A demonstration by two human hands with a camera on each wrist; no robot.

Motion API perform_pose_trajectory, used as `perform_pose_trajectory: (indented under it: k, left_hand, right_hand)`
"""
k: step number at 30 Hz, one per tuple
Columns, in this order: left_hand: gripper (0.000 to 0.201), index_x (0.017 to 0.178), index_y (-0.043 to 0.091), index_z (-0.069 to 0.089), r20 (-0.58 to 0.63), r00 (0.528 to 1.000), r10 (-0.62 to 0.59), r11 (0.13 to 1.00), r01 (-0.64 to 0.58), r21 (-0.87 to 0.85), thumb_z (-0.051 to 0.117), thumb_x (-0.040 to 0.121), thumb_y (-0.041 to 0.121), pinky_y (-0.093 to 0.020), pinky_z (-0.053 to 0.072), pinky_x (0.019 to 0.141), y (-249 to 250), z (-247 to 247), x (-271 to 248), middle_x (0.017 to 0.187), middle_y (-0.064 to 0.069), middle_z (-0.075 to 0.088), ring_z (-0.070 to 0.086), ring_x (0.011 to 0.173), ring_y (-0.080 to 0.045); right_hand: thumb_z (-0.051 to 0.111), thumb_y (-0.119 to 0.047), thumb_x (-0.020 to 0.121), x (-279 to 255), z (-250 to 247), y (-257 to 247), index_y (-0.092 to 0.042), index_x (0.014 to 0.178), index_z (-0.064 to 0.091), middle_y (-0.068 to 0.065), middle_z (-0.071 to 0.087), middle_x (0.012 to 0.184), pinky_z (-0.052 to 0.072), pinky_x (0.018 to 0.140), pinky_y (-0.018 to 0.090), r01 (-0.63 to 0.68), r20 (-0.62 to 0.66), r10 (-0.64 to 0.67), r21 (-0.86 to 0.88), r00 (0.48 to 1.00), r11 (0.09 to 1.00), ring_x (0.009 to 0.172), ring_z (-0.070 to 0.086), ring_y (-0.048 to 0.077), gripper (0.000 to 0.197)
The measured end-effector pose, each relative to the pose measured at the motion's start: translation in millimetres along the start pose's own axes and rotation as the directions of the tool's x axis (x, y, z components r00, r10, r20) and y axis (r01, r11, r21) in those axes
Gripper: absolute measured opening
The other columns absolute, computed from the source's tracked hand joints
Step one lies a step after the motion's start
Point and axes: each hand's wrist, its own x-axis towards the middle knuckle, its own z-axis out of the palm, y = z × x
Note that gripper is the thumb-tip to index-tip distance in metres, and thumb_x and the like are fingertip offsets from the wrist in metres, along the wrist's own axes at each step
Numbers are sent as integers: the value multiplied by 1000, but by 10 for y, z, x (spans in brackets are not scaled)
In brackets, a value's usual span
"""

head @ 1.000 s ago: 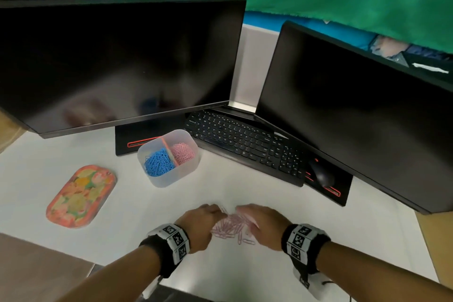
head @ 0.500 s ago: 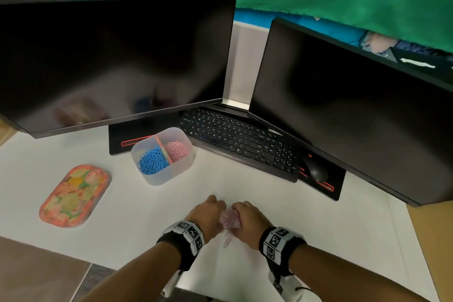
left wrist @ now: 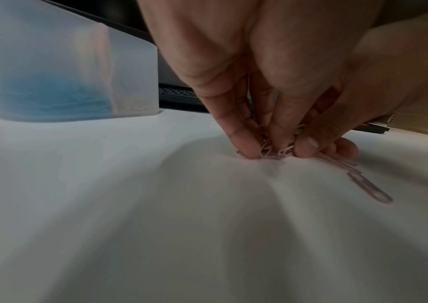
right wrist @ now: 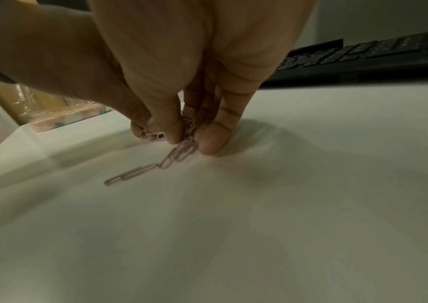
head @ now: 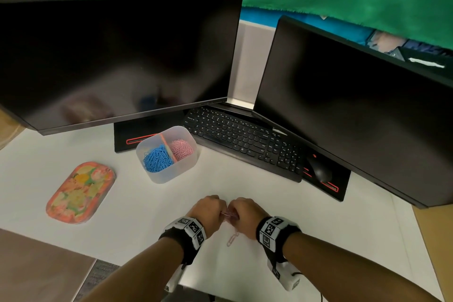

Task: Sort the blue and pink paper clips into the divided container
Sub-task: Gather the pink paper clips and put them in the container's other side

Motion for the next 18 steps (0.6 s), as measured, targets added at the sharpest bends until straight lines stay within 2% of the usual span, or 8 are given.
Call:
perform_pose_trajectory:
  k: [4, 7, 11, 18]
  left_hand:
    - [20, 101, 20, 70, 9, 1000, 30, 1000, -30, 5, 53, 92, 26, -30, 51, 80, -18, -47, -1, 98, -1, 65, 63, 90, -21]
    - [22, 103, 19, 69, 23, 999, 50, 999, -50, 17, 51, 94, 28, -29, 50, 80, -18, -92, -10, 99, -1, 65, 62, 90, -21]
    - [24, 107, 19, 68, 38, 996, 78, 996, -79, 39, 50, 95, 28, -29, 49, 82, -7, -172, -5, 103, -2, 65, 62, 93, -21]
    - [26, 108, 17, 68, 1, 992, 123, 991, -123, 54, 48, 93, 21, -30, 48, 83, 54, -453, 48, 107, -4, 65, 61, 97, -23]
  right_hand:
    - [54, -23, 92, 19, -50, -6, -9, 88, 61, 9, 61, 94, 37, 68, 26, 46, 38, -44, -51, 998, 998, 86, 59, 26, 16]
    - [53, -23, 92, 27, -79, -9, -9, 88, 62, 11, 61, 94, 41, 68, 28, 70, 49, -67, -79, 997, 994, 87, 60, 28, 17]
    - [53, -25, 92, 37, -113, 1, -10, 92, 65, 8, 62, 96, 49, 73, 32, 71, 48, -66, -102, 997, 992, 88, 62, 27, 19]
    - [55, -26, 90, 74, -319, -38, -14, 99, 66, 3, 63, 99, 50, 78, 32, 113, 3, -113, -90, 994, 990, 91, 62, 23, 19]
